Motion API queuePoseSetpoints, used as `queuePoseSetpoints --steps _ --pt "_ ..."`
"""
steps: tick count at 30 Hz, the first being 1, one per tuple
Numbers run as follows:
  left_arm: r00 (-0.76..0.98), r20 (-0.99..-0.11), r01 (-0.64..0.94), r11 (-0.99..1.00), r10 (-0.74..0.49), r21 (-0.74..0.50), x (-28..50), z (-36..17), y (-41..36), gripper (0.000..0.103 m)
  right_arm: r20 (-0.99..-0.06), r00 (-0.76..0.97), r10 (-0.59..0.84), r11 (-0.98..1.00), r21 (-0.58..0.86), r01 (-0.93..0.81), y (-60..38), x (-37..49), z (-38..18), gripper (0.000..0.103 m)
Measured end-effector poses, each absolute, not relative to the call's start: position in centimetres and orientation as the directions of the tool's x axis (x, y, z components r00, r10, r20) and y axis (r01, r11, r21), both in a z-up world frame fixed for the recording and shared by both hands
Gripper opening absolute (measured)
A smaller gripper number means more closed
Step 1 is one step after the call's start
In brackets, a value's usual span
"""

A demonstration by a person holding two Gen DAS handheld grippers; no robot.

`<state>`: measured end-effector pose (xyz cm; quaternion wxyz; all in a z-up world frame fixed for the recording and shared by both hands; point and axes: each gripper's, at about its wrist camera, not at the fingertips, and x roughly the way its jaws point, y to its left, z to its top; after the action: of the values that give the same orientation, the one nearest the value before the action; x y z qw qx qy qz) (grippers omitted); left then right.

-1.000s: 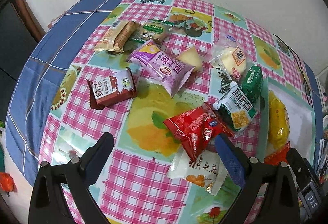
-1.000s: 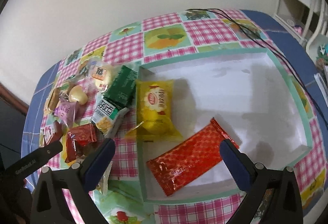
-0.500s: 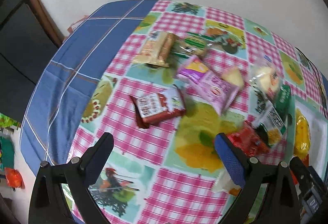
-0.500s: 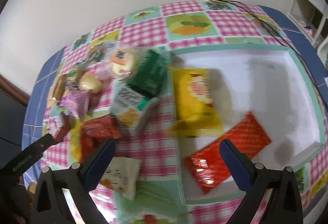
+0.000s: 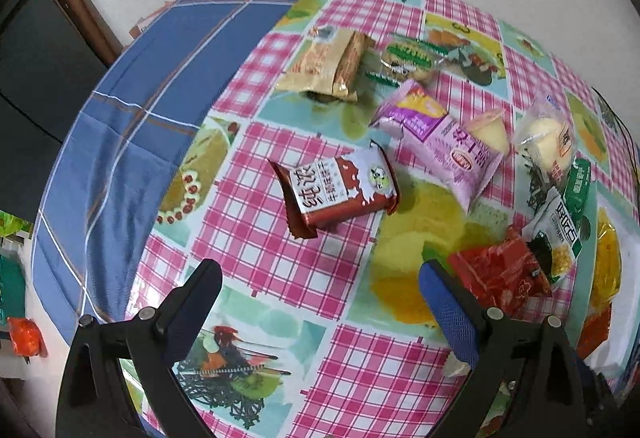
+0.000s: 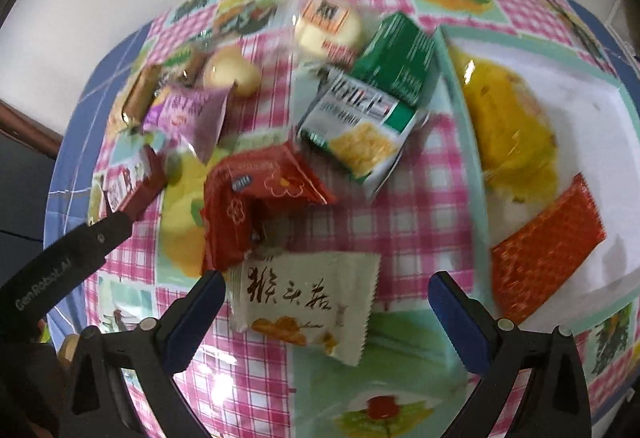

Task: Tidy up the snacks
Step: 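Move the right tool back to the pile toward the white packet, then grasp the white packet with brown text with the right tool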

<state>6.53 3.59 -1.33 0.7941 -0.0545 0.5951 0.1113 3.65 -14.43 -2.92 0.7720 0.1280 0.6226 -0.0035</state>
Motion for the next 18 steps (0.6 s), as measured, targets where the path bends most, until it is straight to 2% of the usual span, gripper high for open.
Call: queuePoseSetpoints --steps 8,12,15,16,18 --pt "0.221 -0.969 -0.231 0.971 0.108 0.056 6.7 -2.9 3.2 0.099 -0.977 0.147 0.154 0.970 0.178 0.165 -12.3 3.9 -5.4 0.103" --pt "0.210 -0.972 -0.230 0.972 0.106 0.056 6.7 -3.2 3.2 0.099 -0.985 0.147 0.087 0.988 0.104 0.111 -10.8 4.0 -5.7 0.101" --pt "0.215 -0.971 -0.231 0.971 0.106 0.055 6.7 -3.1 3.2 0.099 -0.985 0.157 0.065 0.991 0.082 0.103 -10.3 3.8 -5.8 0.092" --pt "0.218 -0.970 -0.232 0.971 0.107 0.054 6.7 -3.0 3.2 0.099 -0.984 0.167 0.068 0.991 0.085 0.099 -10.0 3.8 -5.6 0.084" --pt "0.225 -0.969 -0.231 0.972 0.106 0.053 6.7 -2.9 3.3 0.099 -0.980 0.182 0.087 0.990 0.106 0.098 -9.9 3.7 -5.3 0.080"
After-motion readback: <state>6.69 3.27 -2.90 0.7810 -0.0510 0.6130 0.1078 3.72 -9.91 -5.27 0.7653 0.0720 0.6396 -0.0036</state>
